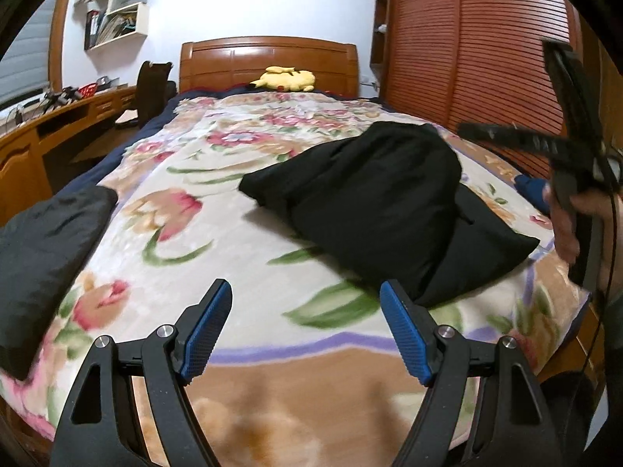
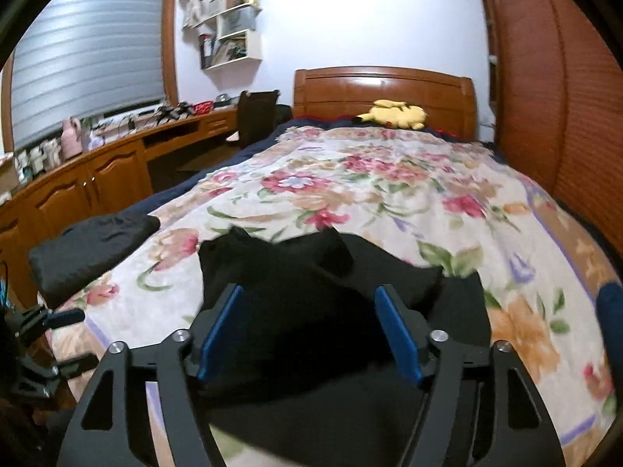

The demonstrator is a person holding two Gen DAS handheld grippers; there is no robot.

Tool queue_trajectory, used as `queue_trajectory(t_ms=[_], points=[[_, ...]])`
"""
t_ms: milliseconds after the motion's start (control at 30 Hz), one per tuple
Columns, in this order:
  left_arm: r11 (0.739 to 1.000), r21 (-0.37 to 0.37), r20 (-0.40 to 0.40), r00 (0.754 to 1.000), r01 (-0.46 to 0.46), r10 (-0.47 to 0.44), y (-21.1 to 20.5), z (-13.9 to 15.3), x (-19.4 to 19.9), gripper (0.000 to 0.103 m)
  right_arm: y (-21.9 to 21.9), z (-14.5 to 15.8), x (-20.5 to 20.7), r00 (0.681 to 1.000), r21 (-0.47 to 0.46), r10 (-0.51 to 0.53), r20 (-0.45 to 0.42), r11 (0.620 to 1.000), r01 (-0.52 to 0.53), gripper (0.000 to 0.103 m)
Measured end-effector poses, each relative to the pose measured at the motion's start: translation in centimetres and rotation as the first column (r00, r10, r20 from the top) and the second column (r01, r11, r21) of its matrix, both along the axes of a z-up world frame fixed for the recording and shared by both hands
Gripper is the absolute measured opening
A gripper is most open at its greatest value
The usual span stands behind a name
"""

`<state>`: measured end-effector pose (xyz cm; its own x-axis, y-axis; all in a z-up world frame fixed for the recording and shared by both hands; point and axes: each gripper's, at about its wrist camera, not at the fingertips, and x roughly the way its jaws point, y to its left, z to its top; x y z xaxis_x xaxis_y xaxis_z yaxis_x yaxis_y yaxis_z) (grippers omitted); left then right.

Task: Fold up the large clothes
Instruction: 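Grasp the coat's other side with the right tool and fold it over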

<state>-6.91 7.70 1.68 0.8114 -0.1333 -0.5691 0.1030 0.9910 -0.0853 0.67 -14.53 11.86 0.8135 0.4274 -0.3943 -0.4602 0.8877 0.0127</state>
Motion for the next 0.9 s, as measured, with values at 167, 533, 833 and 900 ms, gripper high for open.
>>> queue_trajectory(t_ms=[167,533,833,900], points=[[1.000,-0.001,-0.002,1.000,-0.005,0.005,1.5,-0.3,-0.4,0.079,4.5,1.1,3.2,0.998,-0.112,0.064,0.002,0.992,-0.064,0.074],[1.000,-0.001,0.008,1.000,0.007,-0.007,3.2,-0.3,-0.9,0.079,10.3,-1.3,10.3,0.967,-0.327,0.114,-0.228,0.926,-0.187,0.073],[0.997,-0.025,0.015,0.997,0.071,-0.071,1.1,-0.2,1.3,0.079,5.6,0.2,8.4,0.990,-0.316,0.108,-0.093,0.940,-0.132,0.007],[0.995,-0.032,0.019,0.995,0.094,-0.093,0.2,0.0,2.0,0.079,3.1,0.5,6.9,0.996,-0.302,0.077,-0.047,0.949,-0.088,0.007]])
